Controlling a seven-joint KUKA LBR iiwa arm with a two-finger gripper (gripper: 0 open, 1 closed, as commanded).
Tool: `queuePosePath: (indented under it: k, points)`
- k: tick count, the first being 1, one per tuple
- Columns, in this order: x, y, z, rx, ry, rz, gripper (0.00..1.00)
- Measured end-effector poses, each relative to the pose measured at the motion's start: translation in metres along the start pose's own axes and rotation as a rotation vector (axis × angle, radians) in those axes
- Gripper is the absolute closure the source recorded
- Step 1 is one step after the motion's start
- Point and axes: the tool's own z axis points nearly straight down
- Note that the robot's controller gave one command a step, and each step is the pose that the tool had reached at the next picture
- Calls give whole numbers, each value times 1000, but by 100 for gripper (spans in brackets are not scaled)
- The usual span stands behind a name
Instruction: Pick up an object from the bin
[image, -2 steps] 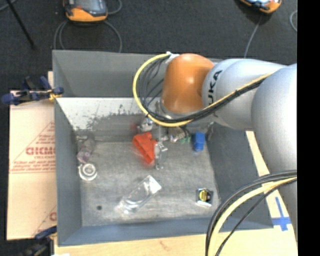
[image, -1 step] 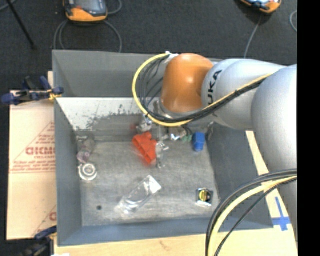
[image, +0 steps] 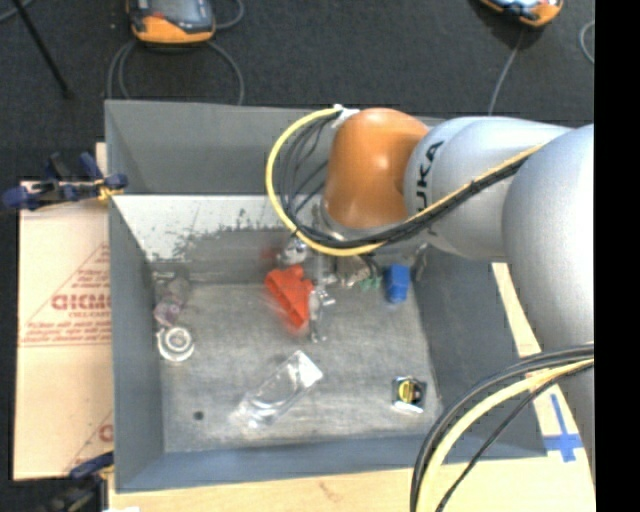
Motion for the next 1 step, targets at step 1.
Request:
queuePosePath:
  k: [1]
  points:
    - [-7, -4, 8, 5, -11, -145, 0]
